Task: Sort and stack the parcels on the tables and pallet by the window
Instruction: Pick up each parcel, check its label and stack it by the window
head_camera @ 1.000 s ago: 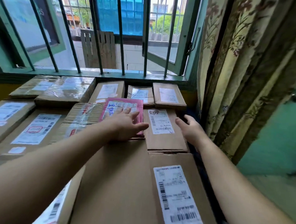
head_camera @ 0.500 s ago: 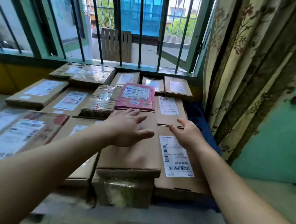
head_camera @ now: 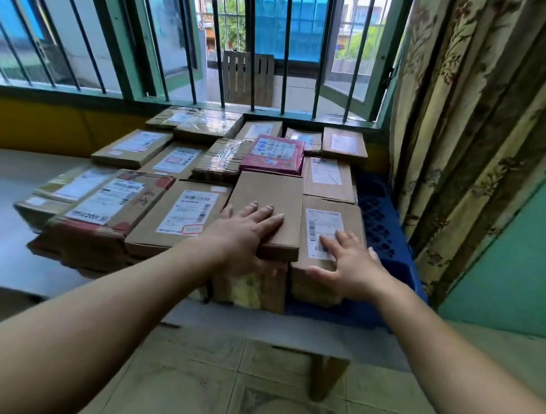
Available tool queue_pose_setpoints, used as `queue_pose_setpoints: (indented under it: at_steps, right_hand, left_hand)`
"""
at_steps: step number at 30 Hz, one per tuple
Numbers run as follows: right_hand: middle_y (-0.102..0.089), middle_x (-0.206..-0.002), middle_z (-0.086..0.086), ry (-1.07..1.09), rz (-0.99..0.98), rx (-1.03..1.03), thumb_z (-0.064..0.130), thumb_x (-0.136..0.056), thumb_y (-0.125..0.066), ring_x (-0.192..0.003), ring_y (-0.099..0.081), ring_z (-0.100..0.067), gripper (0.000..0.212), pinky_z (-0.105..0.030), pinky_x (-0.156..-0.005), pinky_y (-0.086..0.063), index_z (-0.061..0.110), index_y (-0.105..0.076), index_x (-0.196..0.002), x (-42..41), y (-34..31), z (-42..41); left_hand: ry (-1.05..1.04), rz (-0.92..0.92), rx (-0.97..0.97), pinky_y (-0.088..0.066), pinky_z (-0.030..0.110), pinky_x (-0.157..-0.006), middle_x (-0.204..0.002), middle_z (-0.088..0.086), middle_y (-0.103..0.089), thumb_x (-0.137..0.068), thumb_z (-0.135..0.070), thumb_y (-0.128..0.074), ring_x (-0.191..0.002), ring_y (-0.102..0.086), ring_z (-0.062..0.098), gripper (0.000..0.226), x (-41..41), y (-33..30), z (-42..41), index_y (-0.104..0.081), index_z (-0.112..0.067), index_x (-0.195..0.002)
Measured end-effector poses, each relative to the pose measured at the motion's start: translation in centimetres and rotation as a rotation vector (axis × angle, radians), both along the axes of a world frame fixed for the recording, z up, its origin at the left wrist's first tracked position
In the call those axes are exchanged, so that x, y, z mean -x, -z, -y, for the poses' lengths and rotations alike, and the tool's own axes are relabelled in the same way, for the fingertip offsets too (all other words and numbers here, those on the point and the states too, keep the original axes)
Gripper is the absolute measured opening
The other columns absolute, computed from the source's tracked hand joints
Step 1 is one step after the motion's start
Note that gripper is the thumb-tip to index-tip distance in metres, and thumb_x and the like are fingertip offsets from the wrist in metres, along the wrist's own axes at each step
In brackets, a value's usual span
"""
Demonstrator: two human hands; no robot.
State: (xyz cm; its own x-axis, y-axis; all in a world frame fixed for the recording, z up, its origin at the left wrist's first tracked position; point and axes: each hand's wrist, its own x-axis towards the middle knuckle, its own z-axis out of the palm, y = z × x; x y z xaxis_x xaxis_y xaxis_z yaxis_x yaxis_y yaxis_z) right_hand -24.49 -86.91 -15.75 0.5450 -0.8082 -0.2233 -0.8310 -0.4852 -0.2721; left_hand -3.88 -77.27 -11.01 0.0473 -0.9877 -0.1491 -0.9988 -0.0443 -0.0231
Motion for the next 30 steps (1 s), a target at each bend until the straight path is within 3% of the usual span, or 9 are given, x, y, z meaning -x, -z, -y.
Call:
queue_pose_setpoints:
  at_steps: [4, 6, 11, 14, 17, 20, 23, 26, 30]
  right_hand:
    - [-0.004, -0.165, 0.008, 0.001, 0.342, -0.073, 0.067, -0.079, -0.065, -0.151, -0.003, -0.013, 0.100, -0.048, -0.123, -0.009, 0.038, -0.008, -0.156, -0.5, -2.2, -0.9]
    - [-0.001, -0.165, 0.012, -0.078, 0.406, -0.060, 0.063, -0.077, -0.070, -0.151, -0.001, -0.011, 0.103, -0.042, -0.123, -0.008, 0.044, -0.005, -0.155, -1.6, -3.7, -2.4]
    - [0.004, -0.165, 0.010, -0.268, 0.120, 0.087, 0.067, -0.084, -0.059, -0.151, 0.008, -0.013, 0.090, -0.041, -0.121, 0.000, 0.046, -0.007, -0.154, -6.2, -5.3, -6.2]
    - [-0.010, -0.165, 0.004, -0.231, 0.058, 0.155, 0.055, -0.091, -0.057, -0.151, -0.004, -0.017, 0.075, -0.044, -0.122, -0.005, 0.041, -0.018, -0.153, -8.1, -4.7, -7.0]
    - [-0.027, -0.158, 0.000, -0.158, -0.006, 0.230, 0.047, -0.089, -0.060, -0.146, -0.022, -0.022, 0.067, -0.047, -0.120, -0.018, 0.037, -0.029, -0.148, -9.4, -5.3, -7.7]
    - [-0.033, -0.153, -0.003, -0.141, -0.075, 0.249, 0.056, -0.085, -0.062, -0.142, -0.028, -0.025, 0.078, -0.047, -0.119, -0.019, 0.030, -0.027, -0.150, -12.4, -6.3, -9.1]
    - [-0.020, -0.161, -0.005, -0.235, -0.082, 0.230, 0.063, -0.085, -0.060, -0.149, -0.015, -0.026, 0.090, -0.047, -0.122, -0.009, 0.030, -0.014, -0.155, -17.0, -6.0, -10.9]
    - [-0.016, -0.164, -0.007, -0.259, -0.132, 0.213, 0.066, -0.088, -0.053, -0.151, -0.011, -0.025, 0.085, -0.049, -0.122, -0.004, 0.029, -0.017, -0.155, -20.7, -4.9, -12.0]
    - [-0.042, -0.151, -0.003, -0.204, -0.215, 0.260, 0.071, -0.090, -0.042, -0.140, -0.037, -0.024, 0.071, -0.052, -0.120, -0.010, 0.028, -0.037, -0.147, -22.4, -4.3, -12.3]
  left_hand:
    - [0.033, -0.018, 0.013, -0.004, 0.047, -0.120, -0.162, -0.008, 0.006, -0.082, -0.060, -0.059, -0.148, 0.004, 0.015, 0.097, -0.3, 0.1, -0.7, 0.005, -0.038, -0.151]
    - [0.034, -0.051, 0.017, 0.000, 0.044, -0.119, -0.161, -0.009, 0.008, -0.081, -0.057, -0.063, -0.148, 0.007, 0.012, 0.102, -1.5, -0.1, -1.4, 0.008, -0.038, -0.151]
    - [-0.130, -0.040, -0.013, 0.001, 0.045, -0.120, -0.161, -0.003, 0.009, -0.073, -0.062, -0.067, -0.148, 0.008, 0.015, 0.111, -8.2, 0.4, -4.9, 0.007, -0.034, -0.152]
    - [-0.187, 0.047, -0.106, -0.005, 0.049, -0.119, -0.162, -0.003, 0.007, -0.082, -0.058, -0.062, -0.148, 0.005, 0.015, 0.099, -11.4, 1.6, -6.6, 0.002, -0.032, -0.153]
    - [-0.147, 0.036, -0.056, -0.009, 0.047, -0.118, -0.162, -0.005, 0.004, -0.087, -0.052, -0.058, -0.148, 0.002, 0.014, 0.089, -12.5, 2.8, -7.0, 0.000, -0.032, -0.153]
    - [-0.081, 0.029, -0.017, -0.004, 0.049, -0.117, -0.162, -0.004, 0.003, -0.087, -0.054, -0.057, -0.148, 0.001, 0.015, 0.089, -13.3, 2.8, -7.3, -0.002, -0.032, -0.153]
    - [-0.113, 0.071, -0.036, 0.003, 0.056, -0.116, -0.161, 0.000, 0.009, -0.082, -0.064, -0.056, -0.148, 0.007, 0.021, 0.097, -16.2, 2.2, -8.5, 0.002, -0.032, -0.153]
    - [-0.230, 0.080, -0.046, 0.005, 0.059, -0.114, -0.161, 0.002, 0.013, -0.082, -0.068, -0.052, -0.148, 0.011, 0.023, 0.095, -19.7, 2.5, -10.6, 0.005, -0.035, -0.152]
    - [-0.249, 0.023, 0.077, 0.003, 0.053, -0.117, -0.162, -0.001, 0.008, -0.092, -0.057, -0.046, -0.148, 0.007, 0.018, 0.082, -21.0, 4.1, -11.8, 0.004, -0.034, -0.152]
